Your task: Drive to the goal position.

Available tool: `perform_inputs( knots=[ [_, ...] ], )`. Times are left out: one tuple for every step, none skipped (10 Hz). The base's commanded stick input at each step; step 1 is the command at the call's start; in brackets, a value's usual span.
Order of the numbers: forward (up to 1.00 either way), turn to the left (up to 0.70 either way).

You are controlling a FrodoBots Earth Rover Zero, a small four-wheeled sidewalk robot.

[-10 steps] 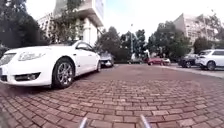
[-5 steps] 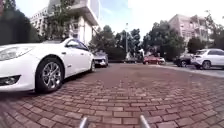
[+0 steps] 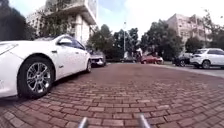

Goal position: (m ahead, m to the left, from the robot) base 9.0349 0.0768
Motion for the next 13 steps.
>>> perform_inputs(
  knots=[
    [0.70,0.00],
    [0.70,0.00],
    [0.70,-0.08],
    [0.70,-0.14],
    [0.70,-0.14],
    [0.70,-0.14],
    [0.70,-0.14],
    [0.70,-0.14],
    [0.70,-0.14],
    [0.70,-0.14],
    [0.70,-0.14],
    [0.70,-0.14],
    [0.70,-0.14]
  ],
)
